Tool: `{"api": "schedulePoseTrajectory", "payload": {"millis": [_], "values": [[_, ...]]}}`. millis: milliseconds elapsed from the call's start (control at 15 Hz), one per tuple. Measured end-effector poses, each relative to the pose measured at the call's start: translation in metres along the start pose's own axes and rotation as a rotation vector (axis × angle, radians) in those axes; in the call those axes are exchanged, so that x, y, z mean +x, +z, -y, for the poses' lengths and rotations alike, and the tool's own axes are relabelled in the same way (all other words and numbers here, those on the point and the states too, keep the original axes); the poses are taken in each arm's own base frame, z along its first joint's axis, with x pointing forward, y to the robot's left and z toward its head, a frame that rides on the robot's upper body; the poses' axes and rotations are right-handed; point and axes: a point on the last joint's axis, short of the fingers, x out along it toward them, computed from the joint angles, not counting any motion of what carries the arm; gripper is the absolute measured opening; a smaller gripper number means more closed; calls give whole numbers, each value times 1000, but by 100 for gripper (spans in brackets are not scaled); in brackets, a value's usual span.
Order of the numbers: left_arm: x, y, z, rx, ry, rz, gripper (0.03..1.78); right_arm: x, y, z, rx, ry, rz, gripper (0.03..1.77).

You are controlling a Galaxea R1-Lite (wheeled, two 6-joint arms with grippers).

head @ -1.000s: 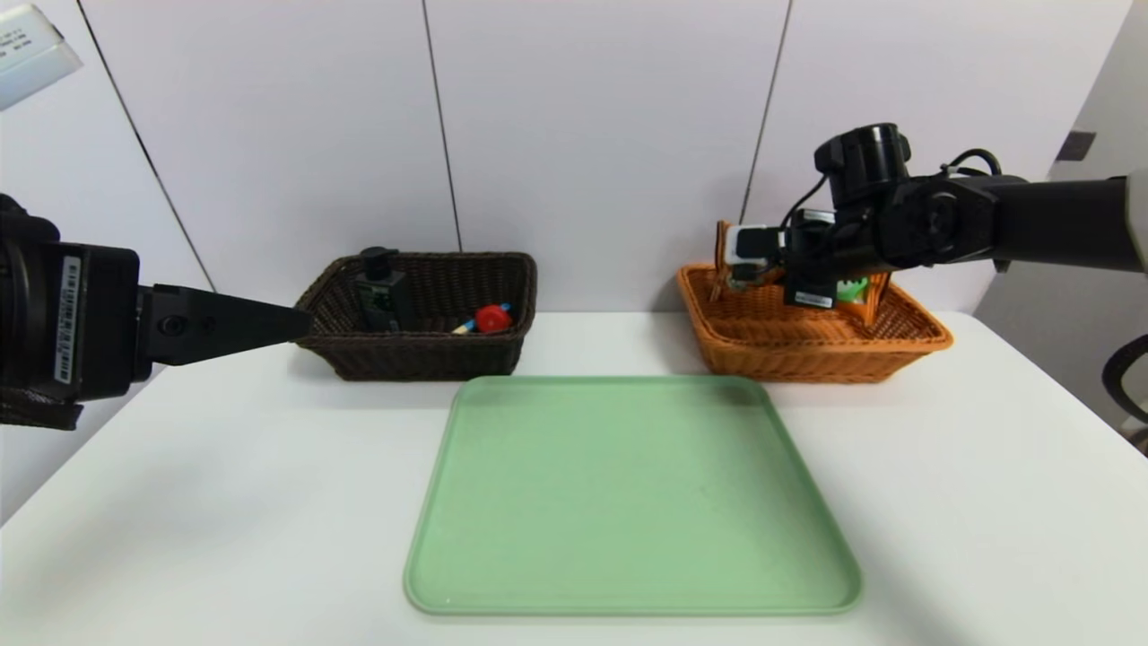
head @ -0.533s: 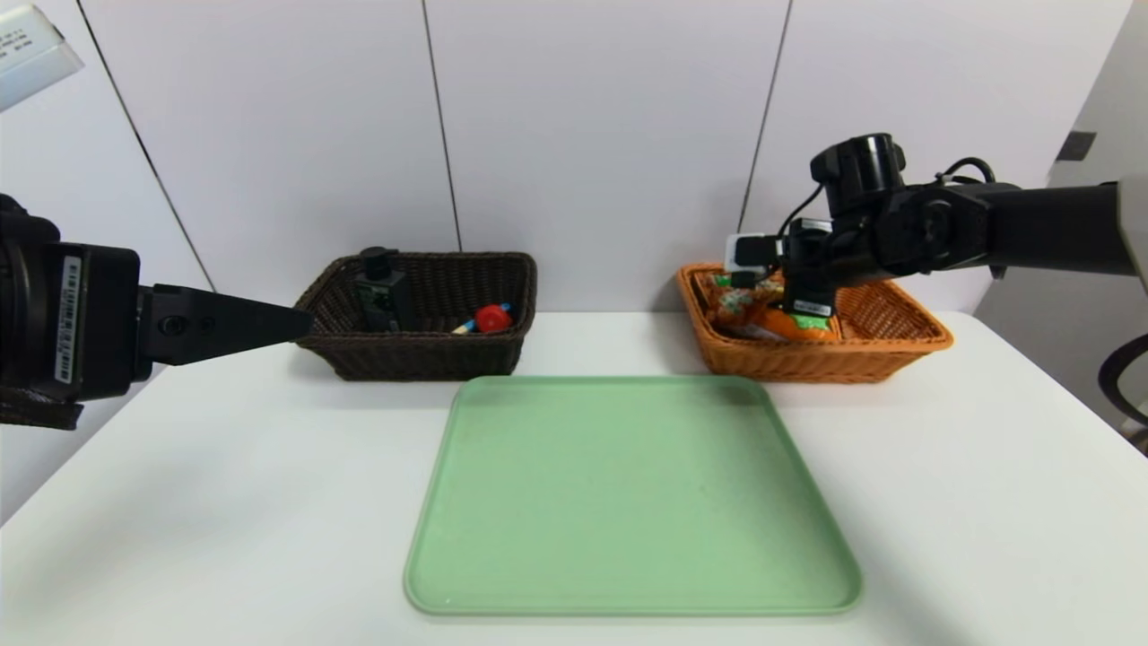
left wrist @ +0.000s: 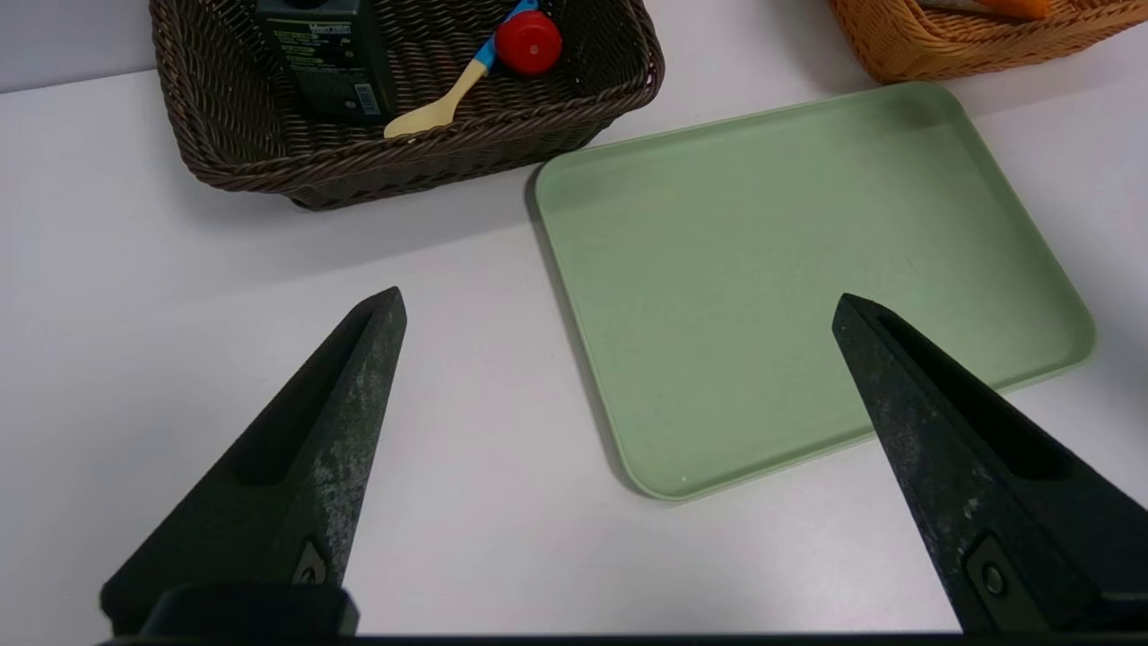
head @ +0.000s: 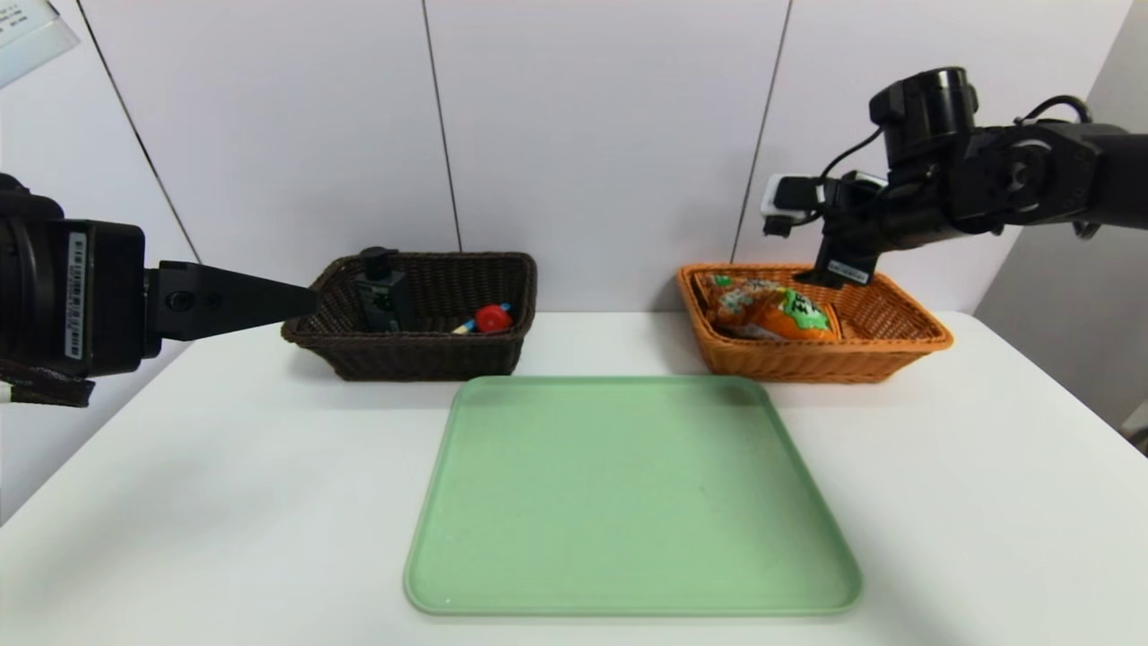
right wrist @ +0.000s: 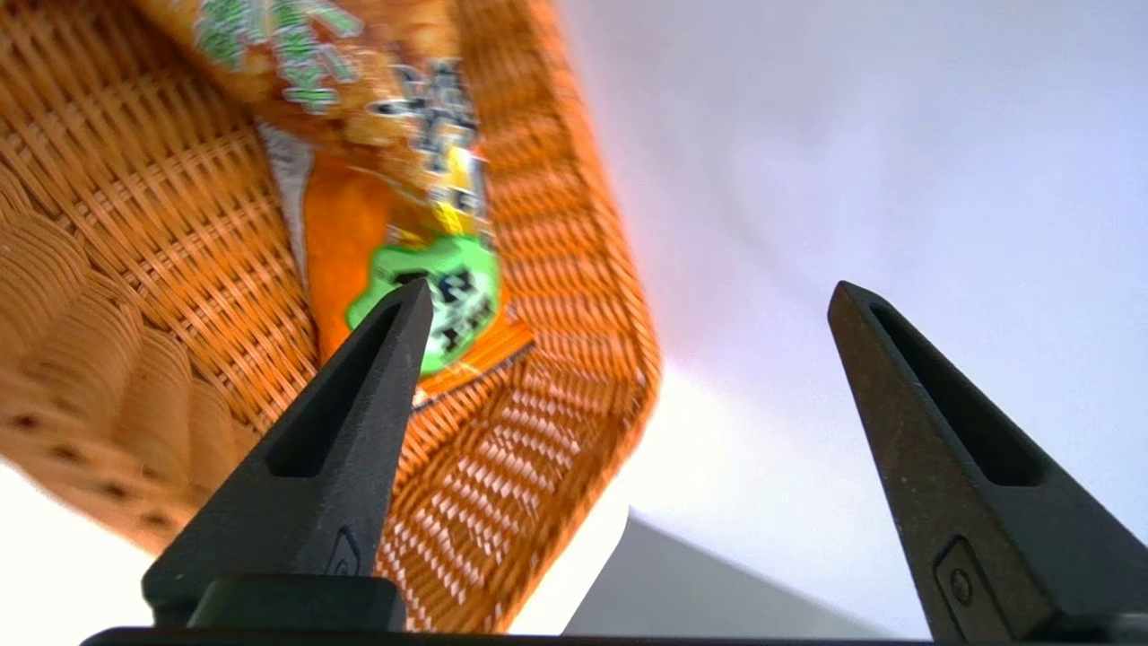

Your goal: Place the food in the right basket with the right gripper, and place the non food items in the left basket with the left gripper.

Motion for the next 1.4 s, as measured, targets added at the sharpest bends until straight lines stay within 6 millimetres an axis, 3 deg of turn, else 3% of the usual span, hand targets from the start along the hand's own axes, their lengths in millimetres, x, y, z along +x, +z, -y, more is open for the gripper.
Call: {"api": "schedulePoseTrajectory", "payload": {"millis": [267,667,933,1133,1400], "values": [[1,2,0,-12,1,14,169,-48,-13,24,224,-70,-4,160],[0,4,-9,-39,58,37,169,-152,-44,44,607,-178,-38,166],[-7,5,-17,-60,106,67,169,-221,-74,29,849,-281,-82,168],[-20,0,-22,-64,140,89,169,-259,-94,9,1044,-377,-120,169],[-31,-34,-34,-66,215,49,169,-299,-103,-24,1174,-453,-109,169]]}}
